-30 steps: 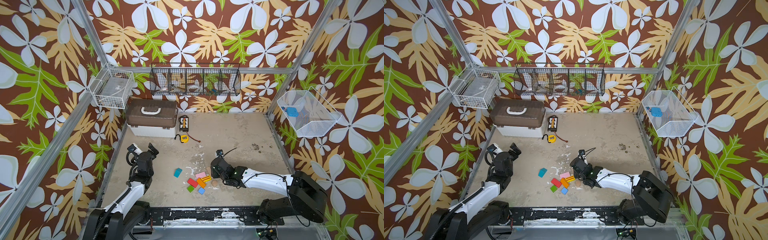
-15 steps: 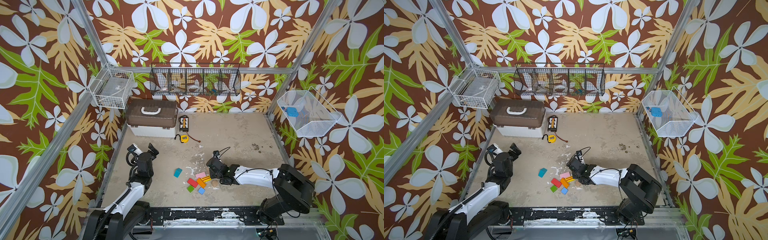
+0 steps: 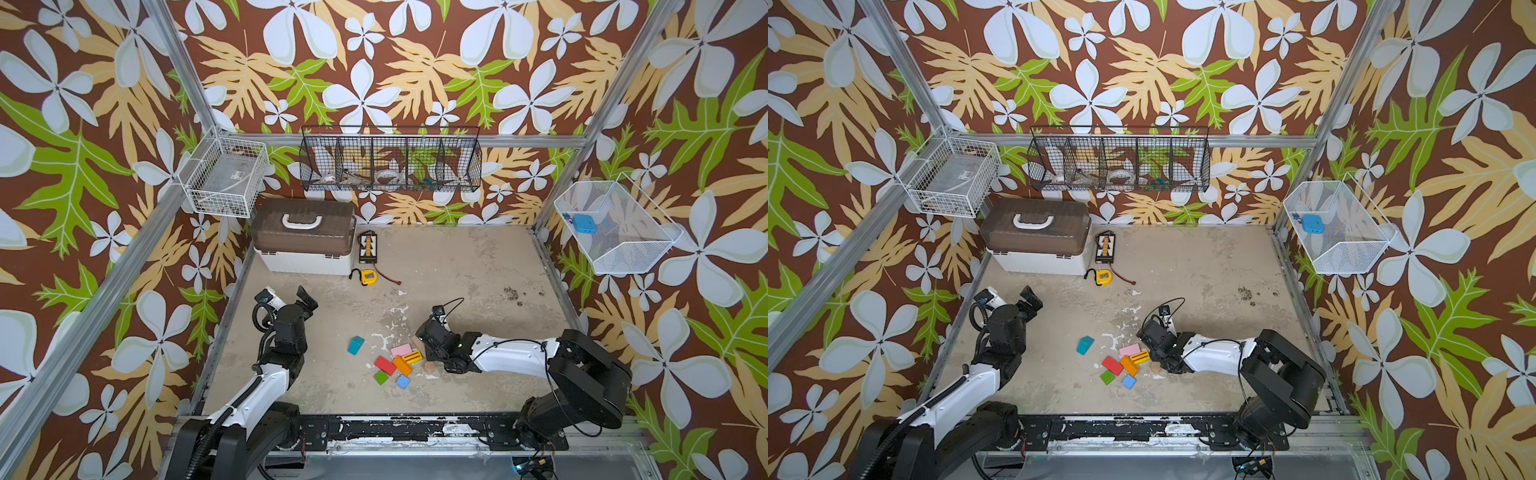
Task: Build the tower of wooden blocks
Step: 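Lower the right gripper and grasp one light wooden plank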
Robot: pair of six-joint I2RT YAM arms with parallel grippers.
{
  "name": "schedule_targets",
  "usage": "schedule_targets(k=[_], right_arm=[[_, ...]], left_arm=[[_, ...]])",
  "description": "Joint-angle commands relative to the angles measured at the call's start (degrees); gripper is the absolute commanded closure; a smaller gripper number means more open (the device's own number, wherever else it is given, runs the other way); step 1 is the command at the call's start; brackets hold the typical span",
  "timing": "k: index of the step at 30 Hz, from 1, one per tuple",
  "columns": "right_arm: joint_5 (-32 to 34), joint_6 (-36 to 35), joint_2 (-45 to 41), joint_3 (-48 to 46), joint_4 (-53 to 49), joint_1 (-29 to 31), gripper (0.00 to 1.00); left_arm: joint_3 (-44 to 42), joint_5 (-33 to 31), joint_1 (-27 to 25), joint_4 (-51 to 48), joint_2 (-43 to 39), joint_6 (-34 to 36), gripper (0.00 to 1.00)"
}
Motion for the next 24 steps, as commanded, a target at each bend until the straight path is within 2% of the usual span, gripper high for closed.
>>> schedule_targets(k=[1, 10, 14, 17, 24], right_arm=[[1.7, 0.8, -0.2, -0.8, -0.3, 0.1, 0.56], [4.6, 1.9, -2.2, -1.8, -1.4, -0.1, 0.68], [3.4, 2.4, -4.4, -3.7, -0.3, -2.0, 0.72], [1.7, 2.4, -7.0, -5.3, 0.4, -4.6, 0.73], [2.8, 3.7, -16.8, -11.1, 1.0, -9.3, 0.74]], left_arm=[[0.4, 0.3, 0.1, 1.1, 0.0, 0.2, 0.00], [0.7, 0.3, 0.1, 0.9, 0.5, 0.1, 0.00], [0.5, 0.2, 0.1, 0.8, 0.2, 0.1, 0.00], [0.7, 0.1, 0.1, 1.0, 0.6, 0.1, 0.00], [0.6, 0.3, 0.1, 0.9, 0.3, 0.1, 0.00]])
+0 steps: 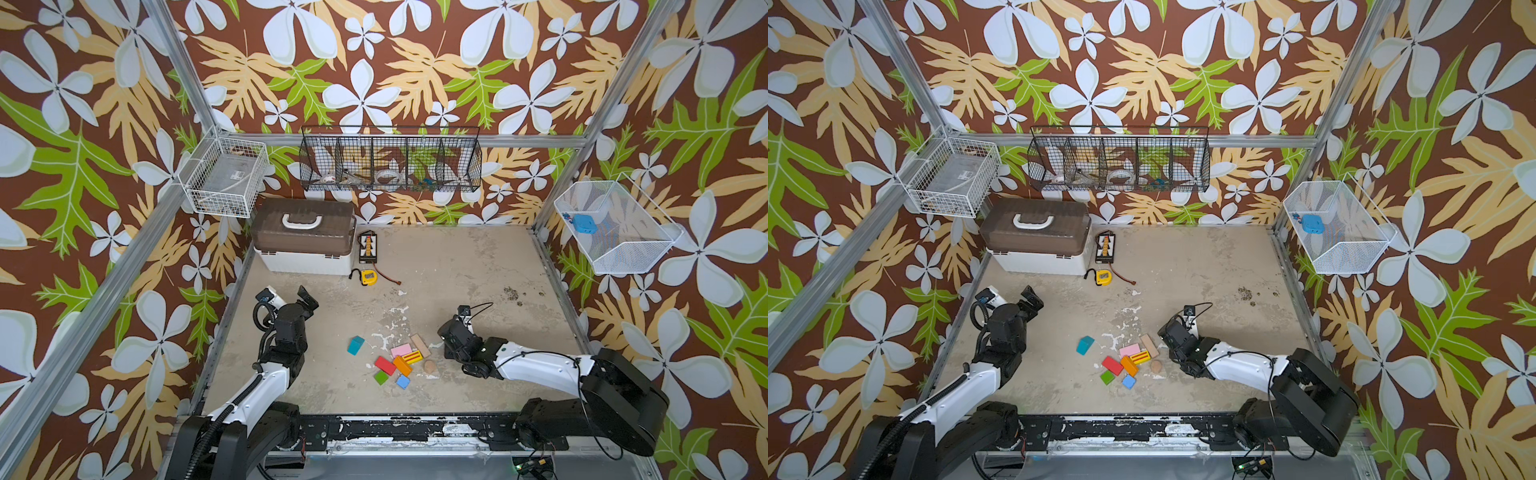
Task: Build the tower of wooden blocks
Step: 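Lower the right gripper and grasp one light wooden plank, then carry the plank farther from the robot and set it on the table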
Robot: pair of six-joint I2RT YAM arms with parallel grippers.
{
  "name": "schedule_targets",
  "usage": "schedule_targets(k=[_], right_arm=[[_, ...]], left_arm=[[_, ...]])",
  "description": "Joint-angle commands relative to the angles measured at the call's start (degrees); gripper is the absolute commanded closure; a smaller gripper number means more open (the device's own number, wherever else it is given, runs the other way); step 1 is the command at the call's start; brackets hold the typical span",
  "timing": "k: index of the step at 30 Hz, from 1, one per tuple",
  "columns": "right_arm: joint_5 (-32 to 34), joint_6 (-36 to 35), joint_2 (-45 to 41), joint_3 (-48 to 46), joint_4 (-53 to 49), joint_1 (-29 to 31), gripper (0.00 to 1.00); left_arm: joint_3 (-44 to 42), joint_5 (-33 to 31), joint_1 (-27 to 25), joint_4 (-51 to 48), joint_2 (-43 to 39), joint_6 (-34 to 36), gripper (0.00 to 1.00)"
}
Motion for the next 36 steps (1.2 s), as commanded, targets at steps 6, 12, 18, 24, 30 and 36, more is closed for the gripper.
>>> schedule_targets(k=[6, 12, 18, 24, 30, 36], right_arm=[[0.0, 2.1, -10.2, -2.5, 1.6, -6.3, 0.77], [8.8, 4.4, -7.9, 5.3, 6.1, -6.4, 0.84], [20.4, -12.7, 8.9, 25.5, 2.8, -6.7, 0.87], [8.4, -19.1, 22.9, 35.9, -9.2, -10.2, 0.94], [-10.9, -20.5, 26.2, 35.2, -6.3, -18.7, 1.00], [-6.5, -20.5, 25.2, 33.5, -6.7, -20.2, 0.97]], left_arm=[[0.5, -0.1, 0.1, 1.1, 0.2, 0.2, 0.00], [0.4, 0.0, 0.1, 1.3, 0.2, 0.1, 0.00], [1.5, -0.1, 0.1, 0.6, 1.8, 0.1, 0.00], [3.0, -0.1, 0.1, -0.1, 4.0, 0.0, 0.00], [4.0, 0.1, 0.1, -1.2, 5.0, 0.0, 0.00], [4.1, 0.2, 0.1, -0.9, 5.3, 0.1, 0.00]])
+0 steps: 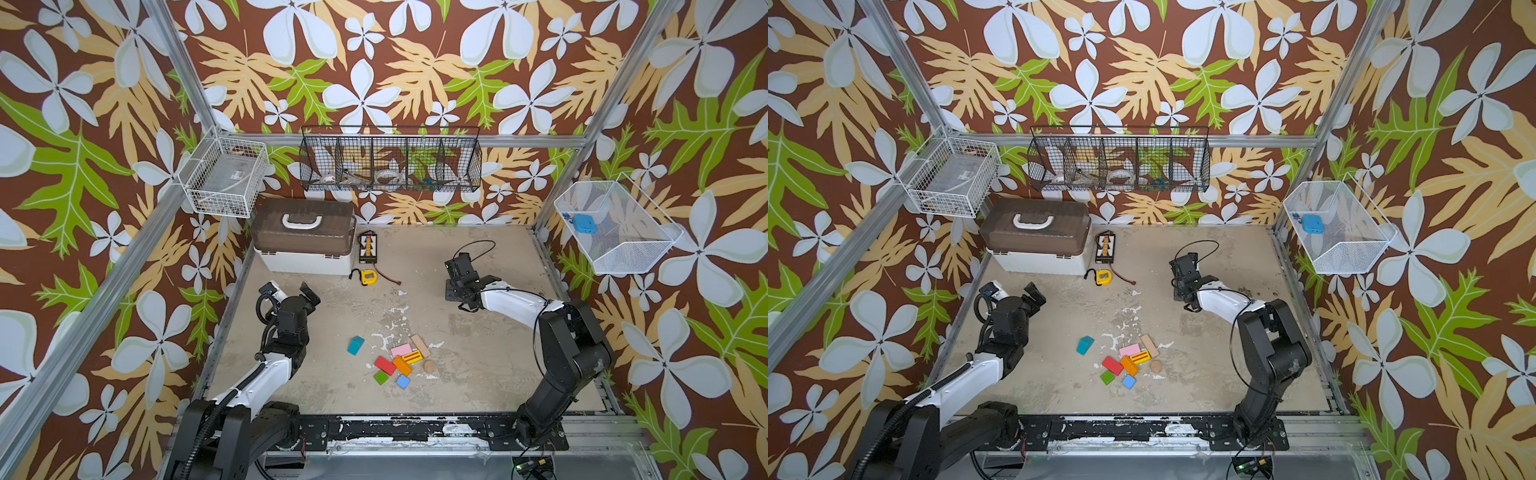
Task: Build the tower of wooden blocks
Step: 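Carry the plank farther from the robot and set it on the table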
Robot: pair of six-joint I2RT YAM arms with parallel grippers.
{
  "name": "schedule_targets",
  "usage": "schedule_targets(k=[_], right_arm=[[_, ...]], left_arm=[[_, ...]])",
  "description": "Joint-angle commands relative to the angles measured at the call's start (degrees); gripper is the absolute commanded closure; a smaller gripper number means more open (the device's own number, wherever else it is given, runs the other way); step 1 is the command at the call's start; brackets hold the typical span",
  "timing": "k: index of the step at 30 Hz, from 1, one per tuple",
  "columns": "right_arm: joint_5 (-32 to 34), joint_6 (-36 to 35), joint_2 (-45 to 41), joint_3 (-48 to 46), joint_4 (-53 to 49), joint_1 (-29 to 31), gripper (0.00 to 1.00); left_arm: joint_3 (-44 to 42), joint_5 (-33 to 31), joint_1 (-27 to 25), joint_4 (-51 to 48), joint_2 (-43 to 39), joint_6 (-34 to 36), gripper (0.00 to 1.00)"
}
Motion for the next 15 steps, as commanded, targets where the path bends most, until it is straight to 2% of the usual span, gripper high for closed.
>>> schedule_targets(k=[1, 11, 15], right_arm=[[0.3, -0.5, -0.5, -0.4, -0.1, -0.4, 0.96], [-5.2, -0.9, 1.6, -0.9, 2.0, -2.3, 0.93], [-5.4, -0.8, 0.2, -1.6, 2.6, -2.2, 0.85]], left_arm=[[0.4, -0.2, 0.1, 0.1, 0.1, 0.1, 0.00], [0.3, -0.3, 0.1, 0.0, -0.2, 0.1, 0.00], [0.2, -0.2, 0.1, 0.1, -0.3, 0.0, 0.00]])
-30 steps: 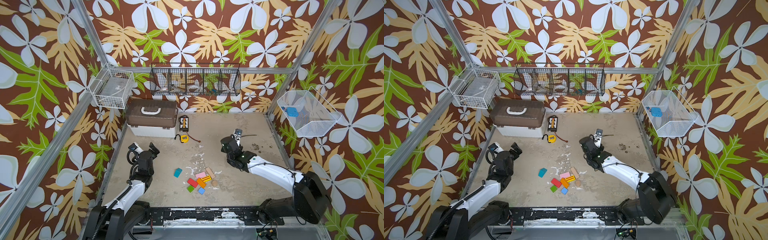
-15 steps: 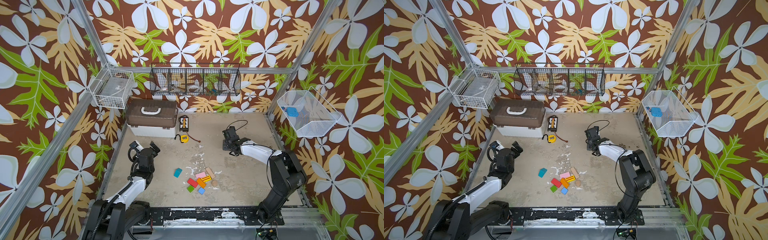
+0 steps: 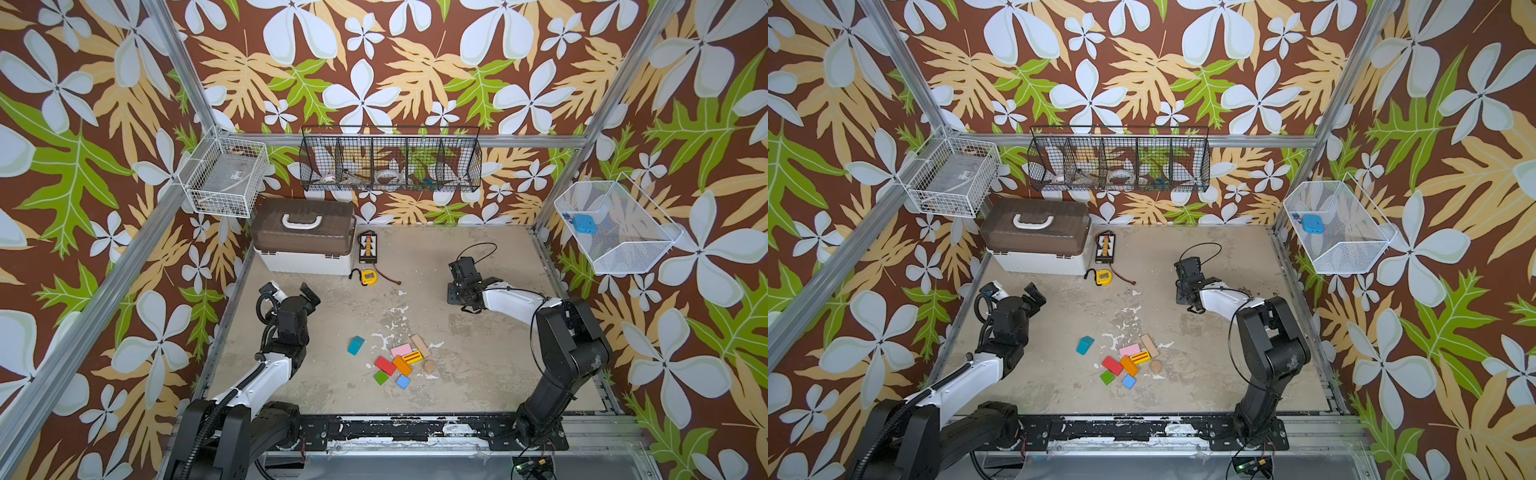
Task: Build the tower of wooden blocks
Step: 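Carry the plank farther from the robot and set it on the table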
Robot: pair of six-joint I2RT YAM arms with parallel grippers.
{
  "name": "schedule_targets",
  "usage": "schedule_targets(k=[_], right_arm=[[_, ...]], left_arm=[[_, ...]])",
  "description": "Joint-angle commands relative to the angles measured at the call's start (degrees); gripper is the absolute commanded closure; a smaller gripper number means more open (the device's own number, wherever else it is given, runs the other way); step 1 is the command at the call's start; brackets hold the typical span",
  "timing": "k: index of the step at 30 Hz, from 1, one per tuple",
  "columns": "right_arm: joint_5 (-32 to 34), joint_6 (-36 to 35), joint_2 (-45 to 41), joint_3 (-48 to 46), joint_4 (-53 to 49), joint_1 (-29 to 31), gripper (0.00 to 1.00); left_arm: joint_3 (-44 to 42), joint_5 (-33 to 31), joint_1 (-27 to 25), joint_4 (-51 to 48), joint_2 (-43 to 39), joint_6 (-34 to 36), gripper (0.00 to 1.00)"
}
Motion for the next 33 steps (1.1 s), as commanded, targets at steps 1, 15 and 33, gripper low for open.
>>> schedule_targets(k=[1, 15, 33], right_arm=[[-0.6, -0.5, -1.2, -0.7, 1.6, -0.1, 0.83], [-1.5, -1.3, 4.0, 1.8, 0.8, -0.1, 0.77], [-1.2, -0.8, 4.7, 2.1, 1.7, -0.2, 0.56]], left_arm=[[0.2, -0.3, 0.1, 0.3, 0.0, 0.0, 0.00], [0.2, 0.0, 0.1, 0.3, 0.0, 0.1, 0.00], [1.5, -0.3, 0.1, -0.7, 1.7, 0.0, 0.00]])
